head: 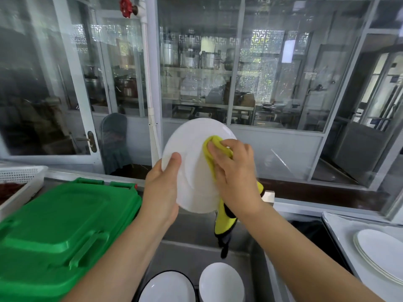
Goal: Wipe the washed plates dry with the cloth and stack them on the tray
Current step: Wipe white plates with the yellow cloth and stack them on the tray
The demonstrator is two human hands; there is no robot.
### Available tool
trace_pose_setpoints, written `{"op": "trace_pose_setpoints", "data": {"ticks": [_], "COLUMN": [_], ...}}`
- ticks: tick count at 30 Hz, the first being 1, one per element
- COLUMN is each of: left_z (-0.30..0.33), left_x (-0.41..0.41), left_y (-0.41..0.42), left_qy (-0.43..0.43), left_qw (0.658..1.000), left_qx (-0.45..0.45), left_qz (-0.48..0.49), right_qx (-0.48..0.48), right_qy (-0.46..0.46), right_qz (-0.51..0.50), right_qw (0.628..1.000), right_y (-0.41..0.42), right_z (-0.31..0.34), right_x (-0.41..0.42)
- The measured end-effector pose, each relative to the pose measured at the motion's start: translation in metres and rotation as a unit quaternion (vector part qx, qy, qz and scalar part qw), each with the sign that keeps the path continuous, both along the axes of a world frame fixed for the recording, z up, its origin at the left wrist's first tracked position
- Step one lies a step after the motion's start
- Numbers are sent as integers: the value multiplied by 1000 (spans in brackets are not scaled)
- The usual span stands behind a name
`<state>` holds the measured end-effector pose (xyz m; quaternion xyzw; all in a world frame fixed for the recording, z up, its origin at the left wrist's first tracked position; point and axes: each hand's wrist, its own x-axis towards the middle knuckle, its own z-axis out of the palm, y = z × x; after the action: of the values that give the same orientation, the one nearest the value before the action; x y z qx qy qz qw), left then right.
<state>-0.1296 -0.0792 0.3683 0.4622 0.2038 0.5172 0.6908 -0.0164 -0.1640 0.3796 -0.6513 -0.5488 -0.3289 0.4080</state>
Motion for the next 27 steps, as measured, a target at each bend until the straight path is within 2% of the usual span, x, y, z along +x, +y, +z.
{"op": "trace_pose_setpoints", "data": {"ticks": [6, 9, 11, 14, 19, 24, 27], "left_z": [5, 6, 7, 5, -6, -14, -20], "left_x": [-9, -20, -26, -31, -37, -51, -65], "left_y": [8, 15, 18, 20, 22, 31, 42], "left_qy": [-15, -17, -13, -5, 23, 20, 12], "left_qw": [1000, 1000, 1000, 1000, 999, 999, 999], "left_qx": [-14, -11, -8, -5, -10, -26, -32], "left_qz": [-3, 6, 5, -6, -25, -25, -26], "right_qx": [-30, -46, -45, -54, -28, -7, -22], "right_qy": [-62, -140, -133, -71, -65, -85, -155], "right_qz": [92, 95, 62, 7, -27, 16, 39], "right_qw": [993, 985, 988, 996, 997, 996, 987], "right_y": [0, -12, -17, -16, 7, 34, 39], "right_z": [-22, -42, -50, -42, -13, -18, -43], "right_x": [-25, -9, 7, 18, -2, -58, -75]}}
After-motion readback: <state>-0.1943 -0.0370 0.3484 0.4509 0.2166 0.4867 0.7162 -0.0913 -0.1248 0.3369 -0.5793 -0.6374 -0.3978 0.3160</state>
